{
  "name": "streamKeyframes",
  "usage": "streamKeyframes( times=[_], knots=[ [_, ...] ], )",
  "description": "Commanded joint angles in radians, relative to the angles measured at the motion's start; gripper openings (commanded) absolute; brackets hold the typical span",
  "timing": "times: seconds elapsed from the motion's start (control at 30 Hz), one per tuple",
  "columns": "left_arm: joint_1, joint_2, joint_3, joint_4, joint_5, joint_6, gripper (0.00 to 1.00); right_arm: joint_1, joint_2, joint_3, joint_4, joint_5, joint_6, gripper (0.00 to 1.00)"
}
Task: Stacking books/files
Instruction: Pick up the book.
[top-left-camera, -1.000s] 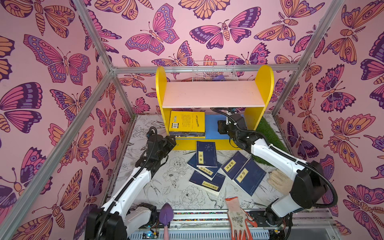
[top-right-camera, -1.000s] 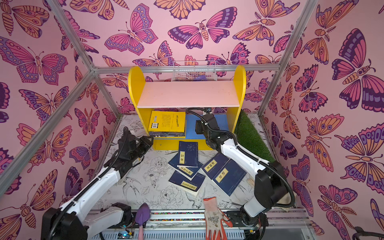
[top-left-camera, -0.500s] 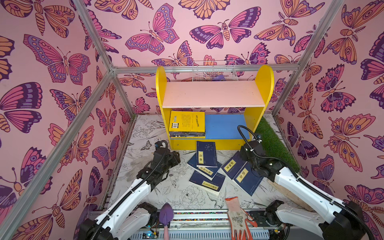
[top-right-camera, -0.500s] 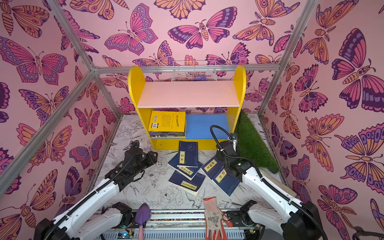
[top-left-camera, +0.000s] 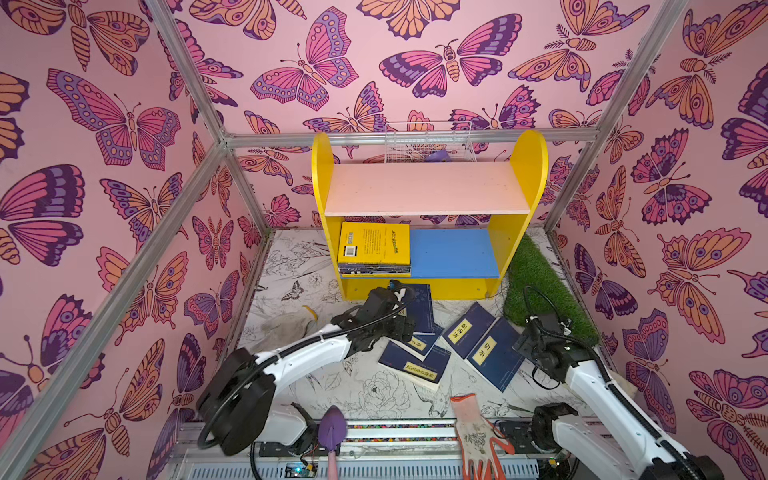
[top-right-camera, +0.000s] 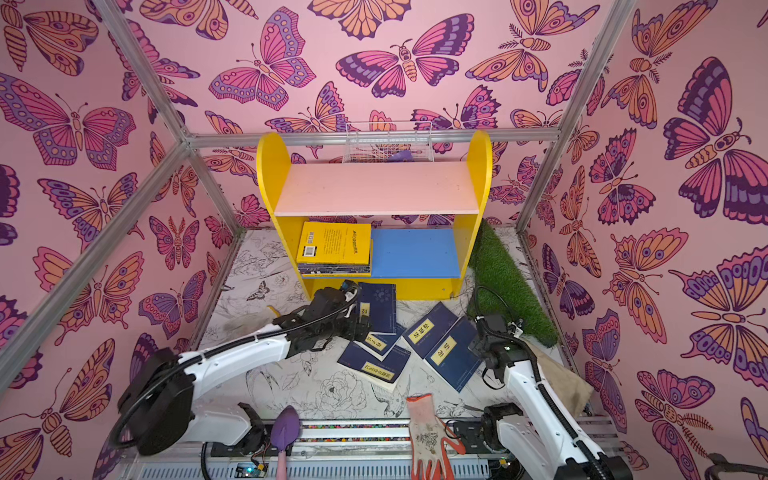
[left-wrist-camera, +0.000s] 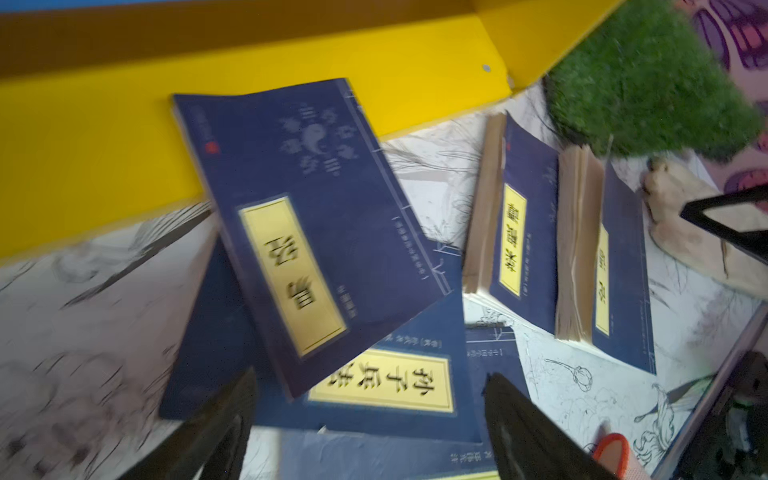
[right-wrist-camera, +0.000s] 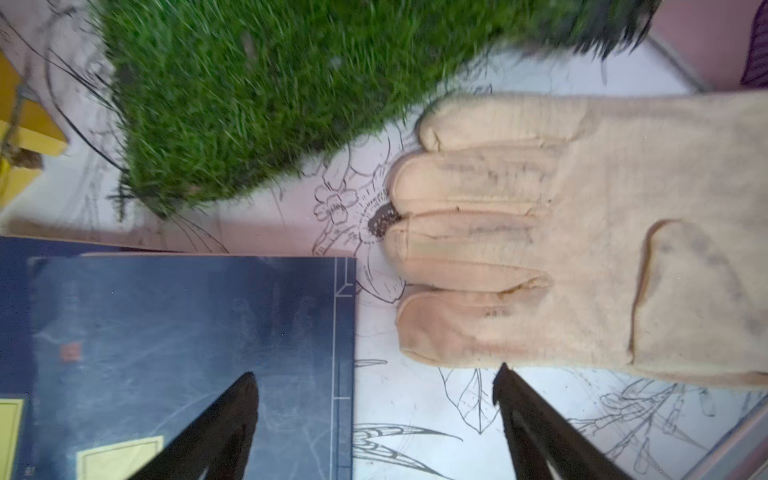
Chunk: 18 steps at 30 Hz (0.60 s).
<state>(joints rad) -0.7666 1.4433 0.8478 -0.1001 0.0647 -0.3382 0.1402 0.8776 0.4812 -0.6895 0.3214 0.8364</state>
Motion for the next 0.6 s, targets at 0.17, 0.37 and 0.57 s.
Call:
streamKeyframes(
  times=[0.17, 0.37, 0.57],
  knots=[
    [-0.145, 0.303, 0.248, 0.035, 0.132, 0.229, 0.90, -0.098, 0.015, -0.034, 0.038, -0.247, -0.098, 0.90],
    [-0.212, 0.451, 0.375, 0.034, 0.167, 0.278, 0.89, -0.146, 0.100, -0.048, 0.093, -0.391, -0.159, 0.88],
    [-0.216, 0.522, 0.409, 0.036, 0.213, 0.298, 0.90, -0.110, 0.351, -0.001, 0.236, -0.674, -0.299, 0.82]
  ],
)
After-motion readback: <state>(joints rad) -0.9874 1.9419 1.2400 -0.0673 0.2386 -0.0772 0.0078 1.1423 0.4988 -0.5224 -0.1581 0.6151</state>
